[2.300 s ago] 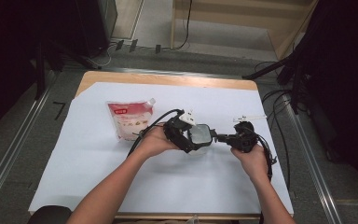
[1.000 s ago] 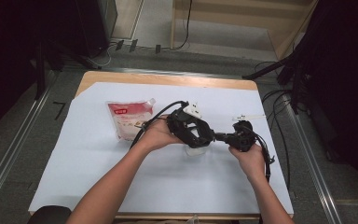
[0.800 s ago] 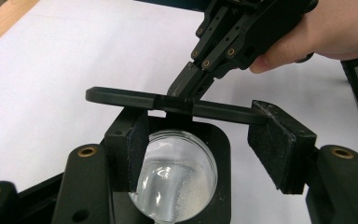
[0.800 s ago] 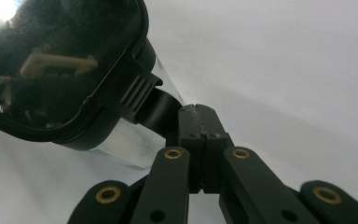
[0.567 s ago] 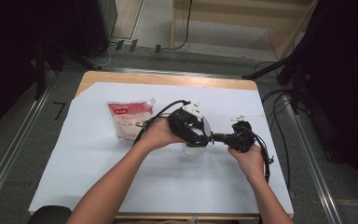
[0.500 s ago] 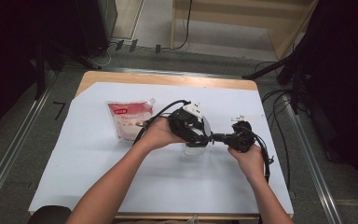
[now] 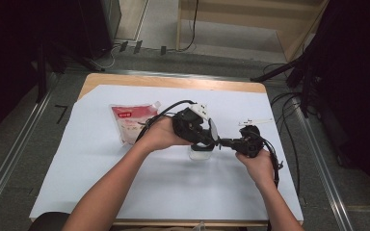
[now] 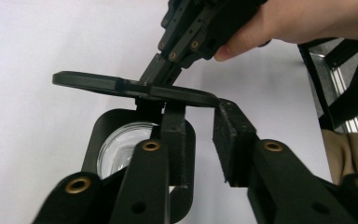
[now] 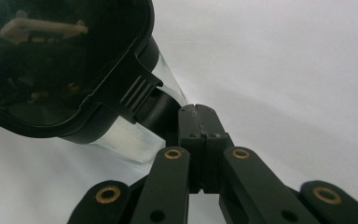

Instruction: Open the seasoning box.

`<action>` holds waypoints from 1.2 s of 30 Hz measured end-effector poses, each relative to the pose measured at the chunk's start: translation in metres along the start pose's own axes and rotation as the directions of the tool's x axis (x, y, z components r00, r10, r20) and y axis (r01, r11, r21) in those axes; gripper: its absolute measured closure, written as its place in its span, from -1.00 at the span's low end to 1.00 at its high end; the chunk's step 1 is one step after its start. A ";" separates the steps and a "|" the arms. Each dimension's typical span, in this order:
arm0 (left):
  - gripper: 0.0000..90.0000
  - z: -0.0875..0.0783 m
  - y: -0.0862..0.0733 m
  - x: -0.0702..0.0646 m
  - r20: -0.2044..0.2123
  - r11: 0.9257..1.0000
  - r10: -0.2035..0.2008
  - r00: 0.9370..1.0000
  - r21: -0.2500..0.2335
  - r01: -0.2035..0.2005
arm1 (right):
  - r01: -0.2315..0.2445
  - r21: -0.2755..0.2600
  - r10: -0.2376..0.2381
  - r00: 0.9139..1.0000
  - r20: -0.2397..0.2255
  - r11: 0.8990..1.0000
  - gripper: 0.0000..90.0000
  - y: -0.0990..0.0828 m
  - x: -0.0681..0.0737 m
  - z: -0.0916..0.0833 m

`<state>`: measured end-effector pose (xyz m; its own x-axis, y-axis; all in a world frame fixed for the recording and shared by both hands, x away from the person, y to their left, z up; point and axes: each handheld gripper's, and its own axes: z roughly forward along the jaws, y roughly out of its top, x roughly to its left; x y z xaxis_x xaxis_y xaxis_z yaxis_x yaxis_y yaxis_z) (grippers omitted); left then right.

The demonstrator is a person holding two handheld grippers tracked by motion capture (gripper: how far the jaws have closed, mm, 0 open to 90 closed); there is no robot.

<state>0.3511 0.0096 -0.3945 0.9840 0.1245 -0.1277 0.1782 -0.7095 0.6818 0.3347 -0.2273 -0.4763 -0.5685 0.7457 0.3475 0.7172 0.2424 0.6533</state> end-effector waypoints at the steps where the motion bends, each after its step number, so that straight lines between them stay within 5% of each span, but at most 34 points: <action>1: 0.77 0.000 0.000 0.000 0.003 1.000 0.001 1.000 0.000 -0.001 | -0.003 0.005 0.003 1.000 -0.001 1.000 1.00 0.000 0.001 0.000; 13: 0.72 0.007 0.018 -0.006 0.007 0.998 0.057 0.998 0.033 -0.057 | 0.011 0.016 -0.011 1.000 0.005 1.000 1.00 -0.001 0.005 0.002; 23: 0.73 0.018 0.027 -0.004 0.042 0.997 0.060 0.997 0.038 -0.062 | 0.000 0.016 0.000 1.000 0.014 1.000 1.00 -0.003 0.007 0.003; 29: 0.67 0.016 0.024 -0.001 0.067 1.000 0.015 0.998 0.011 -0.015 | 0.013 0.013 -0.013 1.000 -0.002 1.000 1.00 -0.002 0.006 0.001; 33: 0.52 0.010 0.021 -0.002 0.045 1.000 -0.005 0.999 -0.007 0.006 | 0.029 -0.001 -0.029 1.000 0.004 1.000 1.00 -0.002 0.007 -0.003; 36: 0.31 0.001 0.013 -0.003 0.056 0.997 -0.063 0.996 -0.032 0.065 | 0.030 -0.025 -0.030 0.999 0.012 0.999 0.92 -0.005 0.007 -0.011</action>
<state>0.3508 -0.0002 -0.3860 0.9689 0.1295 -0.2107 0.2416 -0.6775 0.6947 0.3223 -0.2303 -0.4695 -0.5848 0.7453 0.3202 0.6896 0.2489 0.6801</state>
